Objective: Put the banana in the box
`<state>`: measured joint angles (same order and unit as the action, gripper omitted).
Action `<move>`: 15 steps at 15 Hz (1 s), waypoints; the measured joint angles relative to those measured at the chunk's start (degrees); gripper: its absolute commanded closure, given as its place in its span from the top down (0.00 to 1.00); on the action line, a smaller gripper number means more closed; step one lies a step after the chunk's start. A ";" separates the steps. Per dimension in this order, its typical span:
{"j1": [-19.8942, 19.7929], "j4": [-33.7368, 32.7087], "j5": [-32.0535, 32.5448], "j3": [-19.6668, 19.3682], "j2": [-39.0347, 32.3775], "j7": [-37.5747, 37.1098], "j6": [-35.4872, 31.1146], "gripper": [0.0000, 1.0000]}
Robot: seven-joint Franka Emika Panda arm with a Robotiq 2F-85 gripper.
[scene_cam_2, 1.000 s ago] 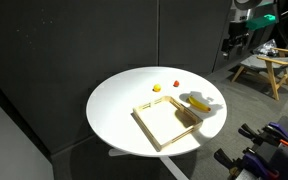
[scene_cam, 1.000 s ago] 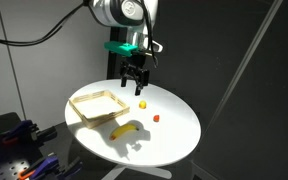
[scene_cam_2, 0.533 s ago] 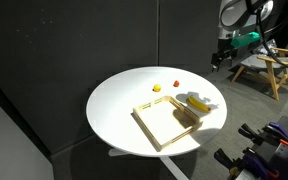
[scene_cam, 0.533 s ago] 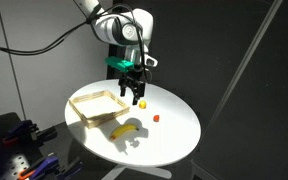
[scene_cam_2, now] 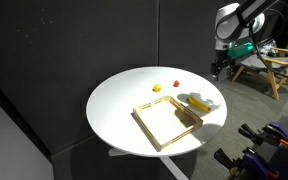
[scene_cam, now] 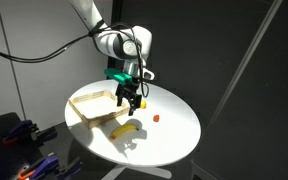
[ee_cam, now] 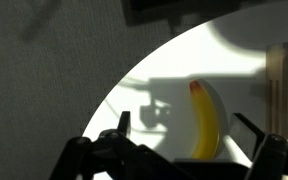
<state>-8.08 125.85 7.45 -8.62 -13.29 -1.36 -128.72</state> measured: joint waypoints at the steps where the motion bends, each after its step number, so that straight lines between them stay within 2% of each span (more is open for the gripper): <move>1: 0.01 0.02 0.00 0.00 -0.13 0.00 0.00 1.00; 11: 0.01 0.08 0.00 0.04 -0.21 0.03 0.00 1.00; 15: 0.02 0.58 -0.08 0.71 -1.56 0.63 -6.17 1.00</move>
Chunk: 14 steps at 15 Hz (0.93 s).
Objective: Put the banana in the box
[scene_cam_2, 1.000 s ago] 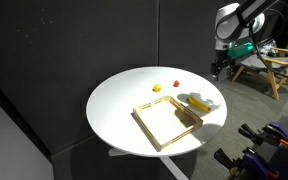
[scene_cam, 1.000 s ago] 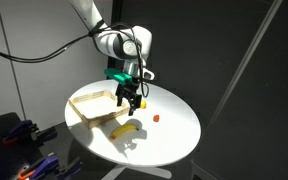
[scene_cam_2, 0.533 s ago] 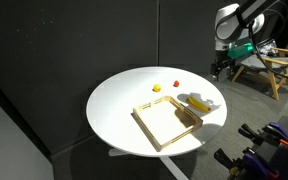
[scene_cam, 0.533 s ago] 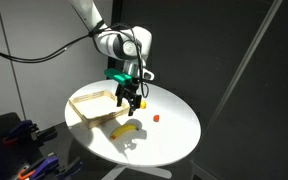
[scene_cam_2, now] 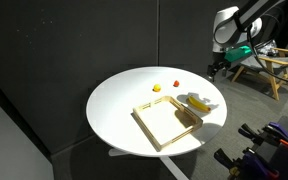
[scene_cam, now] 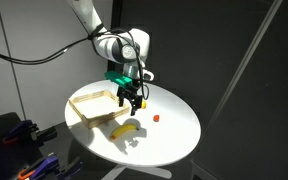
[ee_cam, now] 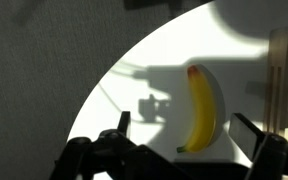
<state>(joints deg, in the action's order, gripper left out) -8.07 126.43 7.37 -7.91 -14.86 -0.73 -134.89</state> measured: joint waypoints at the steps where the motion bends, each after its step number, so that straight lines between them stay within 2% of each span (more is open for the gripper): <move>1: 0.01 0.13 -0.01 0.32 -0.60 0.08 -1.94 1.00; 8: 0.16 0.56 -0.83 2.23 -6.04 1.03 -10.44 1.00; 14: 0.06 -0.08 -2.68 3.20 -10.79 3.86 -13.89 1.00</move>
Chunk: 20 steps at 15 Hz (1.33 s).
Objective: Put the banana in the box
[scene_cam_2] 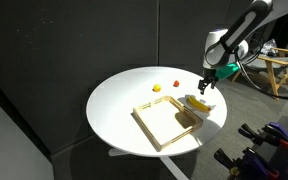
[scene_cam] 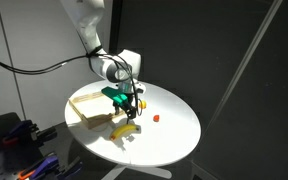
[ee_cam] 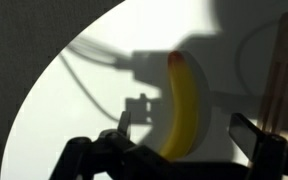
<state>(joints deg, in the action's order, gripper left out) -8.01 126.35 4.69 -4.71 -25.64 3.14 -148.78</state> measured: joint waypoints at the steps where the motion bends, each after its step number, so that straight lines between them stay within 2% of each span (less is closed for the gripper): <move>1: 0.00 -0.33 -0.25 0.15 -0.77 0.41 -0.33 1.00; 11: 0.08 -6.95 -0.36 0.09 -9.15 -0.04 -1.09 1.00; 20: 2.46 -10.83 -0.43 -0.38 -13.67 -6.66 -1.54 1.00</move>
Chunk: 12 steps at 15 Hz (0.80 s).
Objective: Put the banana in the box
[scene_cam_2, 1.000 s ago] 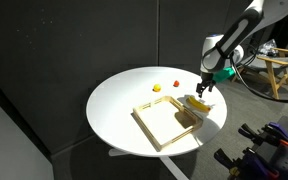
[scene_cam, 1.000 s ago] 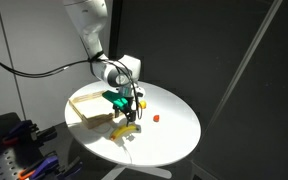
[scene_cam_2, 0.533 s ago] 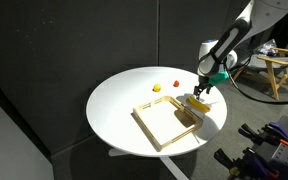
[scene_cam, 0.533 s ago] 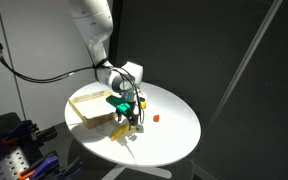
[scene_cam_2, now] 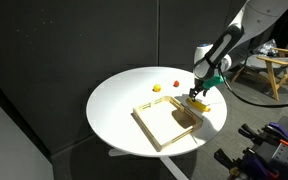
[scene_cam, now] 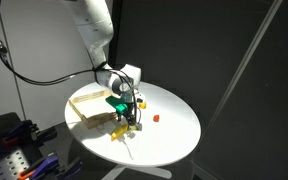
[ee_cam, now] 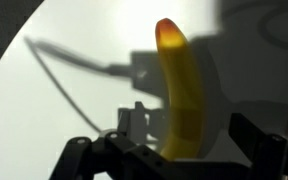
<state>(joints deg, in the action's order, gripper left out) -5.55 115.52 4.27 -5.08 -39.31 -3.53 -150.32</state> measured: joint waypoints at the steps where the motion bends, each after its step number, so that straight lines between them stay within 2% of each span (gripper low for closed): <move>1: 0.39 -0.11 0.00 0.00 -0.07 -0.63 0.00 1.00; 10: 1.60 -1.99 0.00 -1.14 -2.52 -2.06 -0.01 1.00; 11: 1.60 -2.26 0.00 -1.29 -2.87 -2.06 -0.01 0.75; 12: 1.60 -2.50 0.00 -1.44 -3.14 -2.06 -0.01 0.73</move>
<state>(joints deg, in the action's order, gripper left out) -3.95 113.02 4.26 -6.52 -42.45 -5.59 -150.34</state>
